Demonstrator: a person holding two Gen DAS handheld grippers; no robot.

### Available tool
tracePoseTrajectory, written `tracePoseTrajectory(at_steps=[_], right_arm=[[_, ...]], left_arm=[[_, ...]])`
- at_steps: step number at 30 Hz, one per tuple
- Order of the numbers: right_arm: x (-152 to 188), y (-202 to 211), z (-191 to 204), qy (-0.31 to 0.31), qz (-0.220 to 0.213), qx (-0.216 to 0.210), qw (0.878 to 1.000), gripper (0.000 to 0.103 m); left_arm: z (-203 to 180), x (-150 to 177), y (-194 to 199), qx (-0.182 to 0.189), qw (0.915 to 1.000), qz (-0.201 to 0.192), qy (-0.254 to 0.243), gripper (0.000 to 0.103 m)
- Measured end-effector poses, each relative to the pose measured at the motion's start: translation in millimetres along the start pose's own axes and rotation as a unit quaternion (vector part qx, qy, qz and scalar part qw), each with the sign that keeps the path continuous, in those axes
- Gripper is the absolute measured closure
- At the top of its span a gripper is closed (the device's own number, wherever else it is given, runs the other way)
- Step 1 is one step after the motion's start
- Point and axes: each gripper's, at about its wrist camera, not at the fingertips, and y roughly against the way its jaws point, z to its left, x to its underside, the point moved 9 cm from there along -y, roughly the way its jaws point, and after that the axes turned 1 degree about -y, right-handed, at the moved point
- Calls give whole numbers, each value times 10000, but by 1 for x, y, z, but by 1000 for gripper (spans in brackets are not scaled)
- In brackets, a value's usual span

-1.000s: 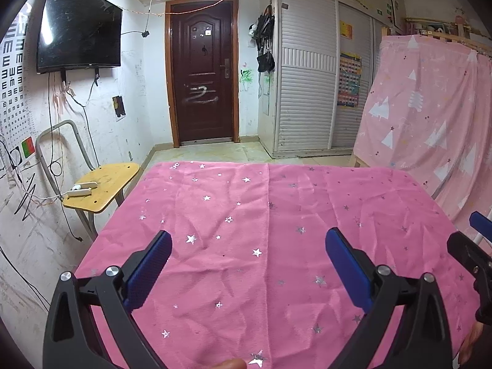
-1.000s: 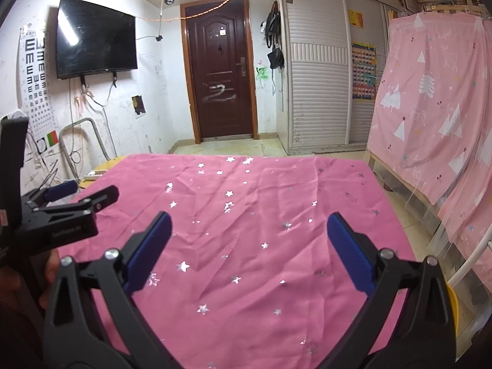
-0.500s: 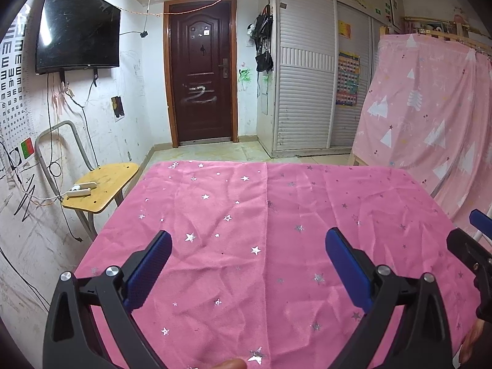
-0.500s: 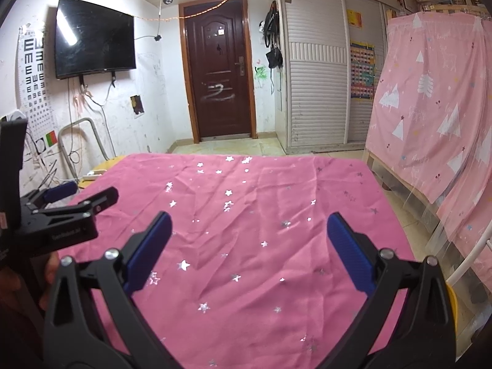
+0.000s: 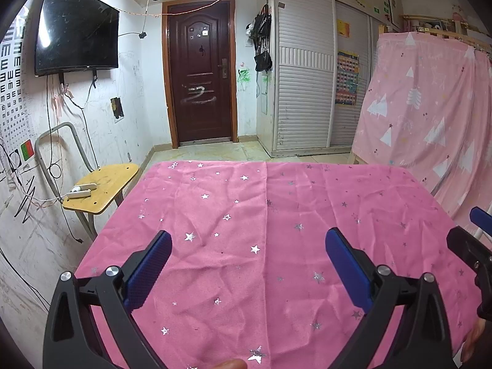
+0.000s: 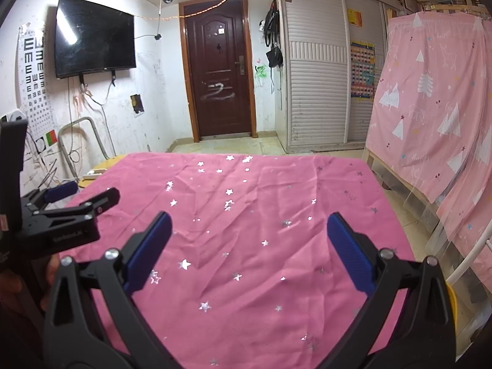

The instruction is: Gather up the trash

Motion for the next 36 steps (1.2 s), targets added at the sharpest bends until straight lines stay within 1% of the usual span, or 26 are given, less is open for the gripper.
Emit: tracePoseTrajectory(at_steps=[28, 36], right_arm=[[1, 1, 0, -7, 0, -11, 10000, 6], [1, 1, -1, -2, 2, -6, 10000, 6]], left_arm=[[4, -2, -3, -32, 10000, -13, -54, 11], [8, -1, -6, -8, 10000, 37, -23, 11]])
